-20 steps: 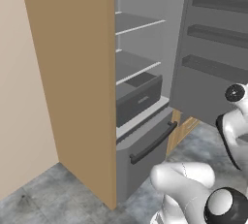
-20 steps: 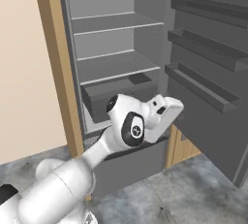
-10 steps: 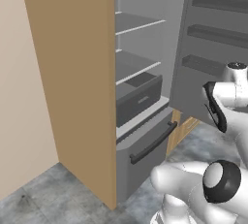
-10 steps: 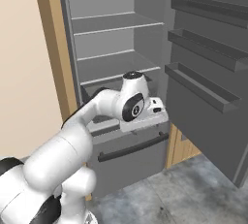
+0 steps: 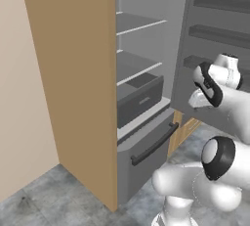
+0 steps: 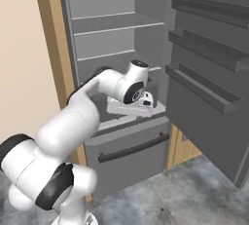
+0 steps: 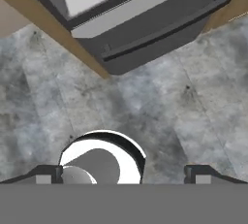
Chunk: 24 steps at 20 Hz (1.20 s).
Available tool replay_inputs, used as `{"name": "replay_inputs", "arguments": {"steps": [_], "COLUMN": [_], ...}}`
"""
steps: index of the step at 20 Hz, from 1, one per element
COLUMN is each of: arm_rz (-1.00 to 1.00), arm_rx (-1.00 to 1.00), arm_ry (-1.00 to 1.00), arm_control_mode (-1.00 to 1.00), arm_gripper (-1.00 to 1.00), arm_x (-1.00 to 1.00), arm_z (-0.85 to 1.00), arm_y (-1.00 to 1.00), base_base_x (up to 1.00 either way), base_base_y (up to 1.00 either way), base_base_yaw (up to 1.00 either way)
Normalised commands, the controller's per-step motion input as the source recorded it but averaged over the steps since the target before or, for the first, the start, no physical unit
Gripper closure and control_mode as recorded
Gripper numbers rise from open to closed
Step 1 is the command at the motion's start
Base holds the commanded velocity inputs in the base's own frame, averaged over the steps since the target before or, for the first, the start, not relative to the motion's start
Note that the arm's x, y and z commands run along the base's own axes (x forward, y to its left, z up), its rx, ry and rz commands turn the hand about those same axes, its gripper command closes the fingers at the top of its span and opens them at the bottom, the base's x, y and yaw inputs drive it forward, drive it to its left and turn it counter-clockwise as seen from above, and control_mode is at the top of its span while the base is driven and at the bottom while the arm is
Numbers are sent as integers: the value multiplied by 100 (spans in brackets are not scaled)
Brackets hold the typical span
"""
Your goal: Place one of the steaks on the plate and the other in the bowl. Then place the bowl in the fridge.
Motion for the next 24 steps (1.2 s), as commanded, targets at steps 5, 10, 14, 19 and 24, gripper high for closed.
{"name": "replay_inputs", "arguments": {"steps": [5, 10, 14, 19, 24], "arm_rz": [-51, -41, -17, -1, 0], "arm_rx": [-15, -31, -6, 0, 0], "arm_ry": [5, 39, 10, 0, 0], "arm_control_mode": [-100, -100, -100, 100, 100], "arm_gripper": [-100, -100, -100, -100, -100], "arm_x": [0, 9, -3, 0, 0], "arm_z": [-17, 0, -7, 0, 0], "arm_y": [83, 79, 75, 3, 0], "base_base_x": [0, 0, 0, 0, -18], "base_base_y": [0, 0, 0, 13, -2], "base_base_yaw": [0, 0, 0, -11, -72]}}
